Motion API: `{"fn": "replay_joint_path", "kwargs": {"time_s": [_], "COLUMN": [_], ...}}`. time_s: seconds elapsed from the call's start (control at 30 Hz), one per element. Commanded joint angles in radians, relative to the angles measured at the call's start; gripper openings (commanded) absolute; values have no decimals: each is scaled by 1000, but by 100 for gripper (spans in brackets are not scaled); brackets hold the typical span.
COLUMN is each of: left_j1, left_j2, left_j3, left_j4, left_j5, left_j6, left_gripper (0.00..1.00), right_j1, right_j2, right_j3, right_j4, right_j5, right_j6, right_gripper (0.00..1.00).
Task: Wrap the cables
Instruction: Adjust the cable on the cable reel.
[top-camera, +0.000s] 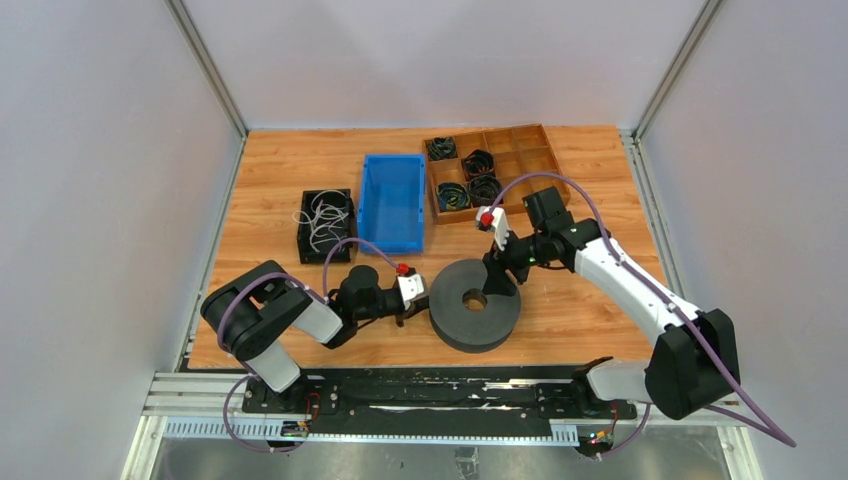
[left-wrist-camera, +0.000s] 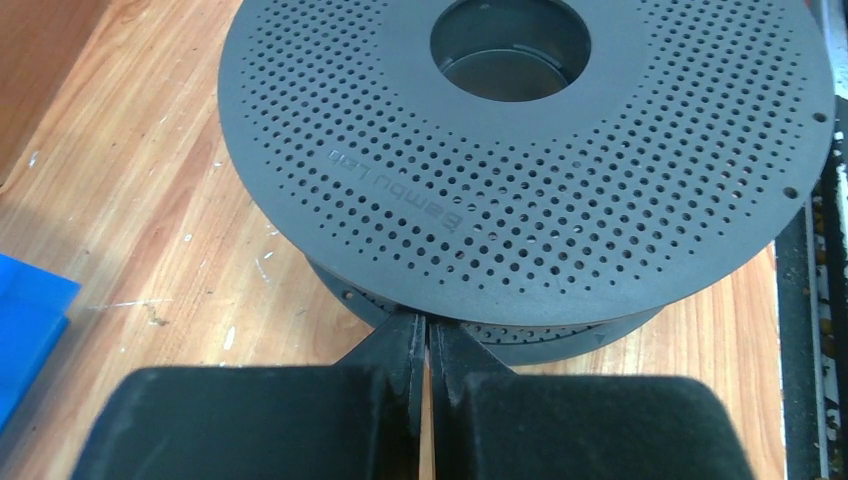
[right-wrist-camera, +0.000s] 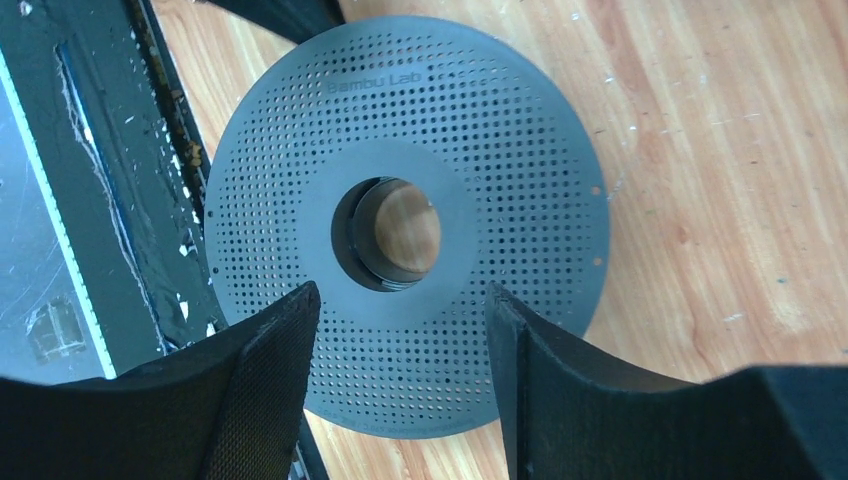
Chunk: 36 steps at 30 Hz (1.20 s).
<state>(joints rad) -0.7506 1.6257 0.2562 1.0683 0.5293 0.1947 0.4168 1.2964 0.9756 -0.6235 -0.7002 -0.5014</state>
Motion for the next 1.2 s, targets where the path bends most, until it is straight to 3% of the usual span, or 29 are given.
{"fn": "replay_joint_path", "kwargs": {"time_s": [0.0,0.4,0.93,1.17], "left_j1": [-10,-9,-7,-7], "left_j2": [1,118,286,307], "left_j3": [16,62,134,140], "left_j4": [50,136,323,314], "left_j5": [-54,-72,-79,-166], "left_j6": [25,-136,-423,-437], "left_gripper": [0,2,22,35], "right_j1": [27,97,140,150], "right_j2": [12,36,60,56], "right_j3": [-53,-135,-167,-169], "right_j4": [2,82,113,106], "right_j5": [-62,5,56,62], "right_j6": [-45,-49,-88,-105], "right_gripper": [61,58,56,56]}}
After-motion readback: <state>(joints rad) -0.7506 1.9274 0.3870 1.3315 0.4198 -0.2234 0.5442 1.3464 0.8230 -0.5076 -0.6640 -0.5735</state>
